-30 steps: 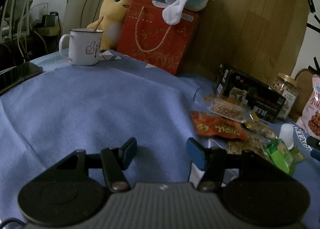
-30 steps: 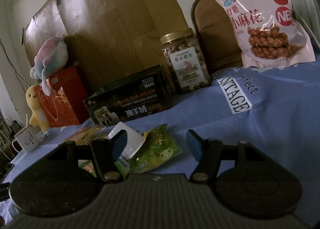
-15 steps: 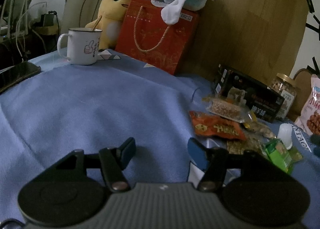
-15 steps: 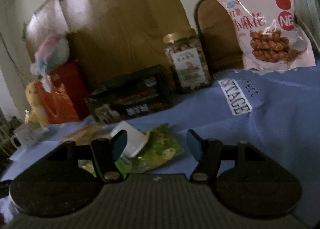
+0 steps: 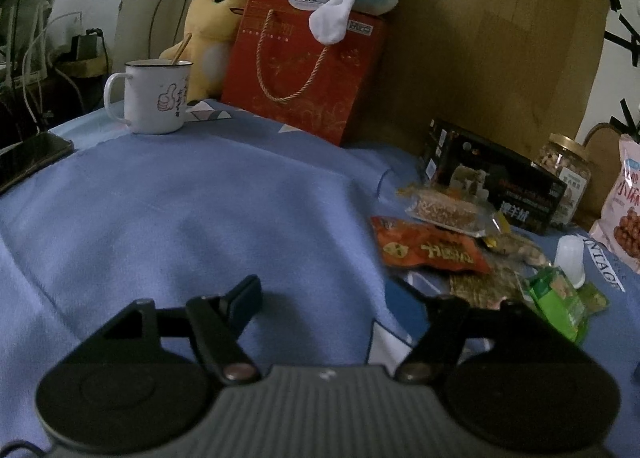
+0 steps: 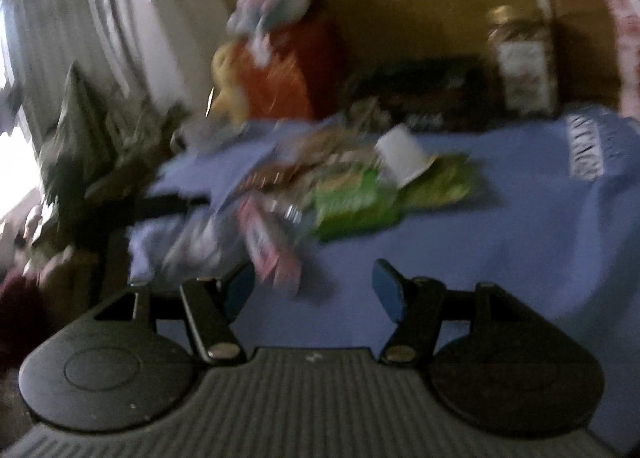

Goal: Organize snacks
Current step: 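Grasp the pink stick box with the right gripper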

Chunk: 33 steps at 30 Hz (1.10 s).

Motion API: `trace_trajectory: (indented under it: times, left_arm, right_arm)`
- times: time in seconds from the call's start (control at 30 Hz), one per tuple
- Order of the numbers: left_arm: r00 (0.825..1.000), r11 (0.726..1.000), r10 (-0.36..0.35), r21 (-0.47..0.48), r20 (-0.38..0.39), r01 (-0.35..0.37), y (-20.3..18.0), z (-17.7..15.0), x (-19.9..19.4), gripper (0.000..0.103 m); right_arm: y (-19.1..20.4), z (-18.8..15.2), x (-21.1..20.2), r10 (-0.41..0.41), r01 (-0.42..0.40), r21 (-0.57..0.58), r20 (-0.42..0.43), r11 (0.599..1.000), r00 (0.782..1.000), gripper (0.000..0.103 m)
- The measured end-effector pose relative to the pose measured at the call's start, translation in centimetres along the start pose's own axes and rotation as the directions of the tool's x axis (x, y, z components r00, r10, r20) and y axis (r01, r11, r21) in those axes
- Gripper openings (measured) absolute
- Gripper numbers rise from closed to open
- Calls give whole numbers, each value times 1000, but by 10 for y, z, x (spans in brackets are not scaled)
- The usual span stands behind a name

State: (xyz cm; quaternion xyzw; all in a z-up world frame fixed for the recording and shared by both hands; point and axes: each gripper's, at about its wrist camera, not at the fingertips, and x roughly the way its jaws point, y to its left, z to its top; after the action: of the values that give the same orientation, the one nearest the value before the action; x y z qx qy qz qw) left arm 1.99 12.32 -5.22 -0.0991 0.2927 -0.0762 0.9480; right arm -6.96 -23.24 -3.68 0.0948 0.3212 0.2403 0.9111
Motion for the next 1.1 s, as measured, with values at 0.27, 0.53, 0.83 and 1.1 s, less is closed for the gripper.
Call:
trace_trajectory:
  times: [0.27,0.53,0.83,1.1]
  left_arm:
    - [1000,1000,0,14,-7,0,-2,1,1,71]
    - [992,993,-122,10,19,122,-5,10,-22,64]
    - [953,950,-296,84,-64,301,-50,16,-12,64]
    - [930,933,-335,86,-149,350,-72,-3,3,35]
  right_arm:
    - [-3,-1,17,-13,12,-16,-93,1000,996,59]
    - [-5,7,14,-124,125,23,-23,992,992,46]
    - [15,3,12,-6,3,-47,-51,999,999,46]
    - [30,8,49,-36,23,-110,-116,994,993,18]
